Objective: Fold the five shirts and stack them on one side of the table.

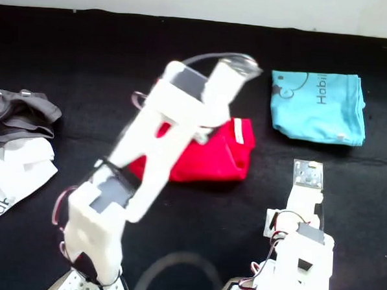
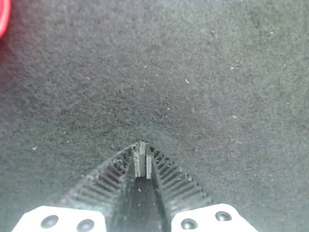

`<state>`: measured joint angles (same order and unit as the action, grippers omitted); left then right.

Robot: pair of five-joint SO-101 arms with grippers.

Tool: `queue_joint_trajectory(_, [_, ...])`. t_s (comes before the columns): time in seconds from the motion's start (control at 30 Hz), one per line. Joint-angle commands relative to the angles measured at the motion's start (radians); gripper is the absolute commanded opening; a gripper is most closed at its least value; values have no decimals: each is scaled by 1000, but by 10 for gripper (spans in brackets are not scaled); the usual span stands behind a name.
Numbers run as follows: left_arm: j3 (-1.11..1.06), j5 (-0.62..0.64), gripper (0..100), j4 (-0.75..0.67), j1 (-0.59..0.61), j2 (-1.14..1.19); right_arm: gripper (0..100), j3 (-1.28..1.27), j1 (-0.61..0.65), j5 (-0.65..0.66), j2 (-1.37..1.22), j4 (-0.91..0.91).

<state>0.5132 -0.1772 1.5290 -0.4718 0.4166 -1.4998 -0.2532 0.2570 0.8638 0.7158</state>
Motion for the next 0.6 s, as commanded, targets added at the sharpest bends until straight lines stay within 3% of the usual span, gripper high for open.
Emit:
queue_joint_trajectory(0.0, [54, 3, 8, -77, -54, 74, 7, -15, -7, -9, 4, -27])
queue_joint_trajectory(0.4, [512, 8, 11, -32, -111, 374, 7, -15, -5, -9, 4, -27])
queue_joint_trajectory(0.57, [665, 20, 119, 41, -120, 472, 7, -15, -5, -9, 4, -27])
